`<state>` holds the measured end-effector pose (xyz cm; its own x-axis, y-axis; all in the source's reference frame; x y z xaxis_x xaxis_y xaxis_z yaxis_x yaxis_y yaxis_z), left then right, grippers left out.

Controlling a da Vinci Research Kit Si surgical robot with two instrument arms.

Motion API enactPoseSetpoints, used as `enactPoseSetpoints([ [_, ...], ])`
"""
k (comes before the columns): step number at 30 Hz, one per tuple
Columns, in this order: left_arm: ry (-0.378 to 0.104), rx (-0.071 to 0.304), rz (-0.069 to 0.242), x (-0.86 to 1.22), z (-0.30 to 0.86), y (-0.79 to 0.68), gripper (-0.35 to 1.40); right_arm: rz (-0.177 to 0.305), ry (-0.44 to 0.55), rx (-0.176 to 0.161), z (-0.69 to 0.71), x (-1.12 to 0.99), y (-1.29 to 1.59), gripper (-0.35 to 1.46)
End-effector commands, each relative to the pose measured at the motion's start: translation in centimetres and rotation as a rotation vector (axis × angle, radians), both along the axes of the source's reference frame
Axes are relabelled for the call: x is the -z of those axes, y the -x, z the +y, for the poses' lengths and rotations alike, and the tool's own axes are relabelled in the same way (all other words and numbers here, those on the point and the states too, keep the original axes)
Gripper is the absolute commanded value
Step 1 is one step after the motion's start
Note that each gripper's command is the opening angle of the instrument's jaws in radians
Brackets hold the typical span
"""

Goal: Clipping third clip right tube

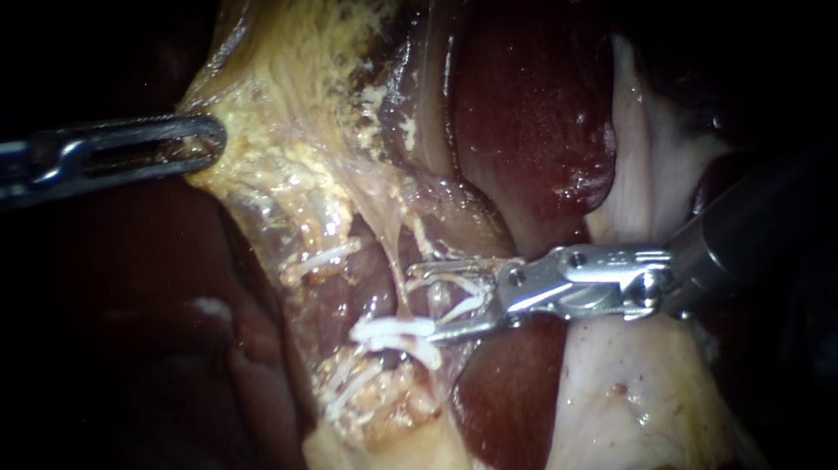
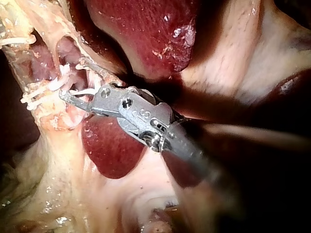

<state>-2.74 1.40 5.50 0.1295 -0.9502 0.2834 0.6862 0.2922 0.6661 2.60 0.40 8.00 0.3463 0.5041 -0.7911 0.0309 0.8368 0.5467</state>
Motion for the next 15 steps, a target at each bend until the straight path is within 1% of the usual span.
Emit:
enactPoseSetpoints([
  [1, 0.0, 0.0, 0.0, 0.0, 0.0, 0.0, -0.35, 0.003, 0.011, 0.004, 0.02, 0.01, 0.02, 0.49],
  [6, 0.0, 0.0, 0.0, 0.0, 0.0, 0.0, -0.35, 0.005, 0.034, 0.007, 0.1, 0.13, 0.18, 0.49],
  [9, 0.0, 0.0, 0.0, 0.0, 0.0, 0.0, -0.35, 0.009, 0.031, 0.011, 0.17, 0.26, 0.27, 0.49],
  [11, 0.0, 0.0, 0.0, 0.0, 0.0, 0.0, -0.35, 0.02, 0.026, 0.006, 0.19, 0.36, 0.3, 0.5],
  [14, 0.0, 0.0, 0.0, 0.0, 0.0, 0.0, -0.35, 0.053, 0.026, -0.014, 0.19, 0.48, 0.28, 0.52],
  [15, 0.0, 0.0, 0.0, 0.0, 0.0, 0.0, -0.35, 0.057, 0.02, -0.02, 0.18, 0.49, 0.25, 0.52],
])
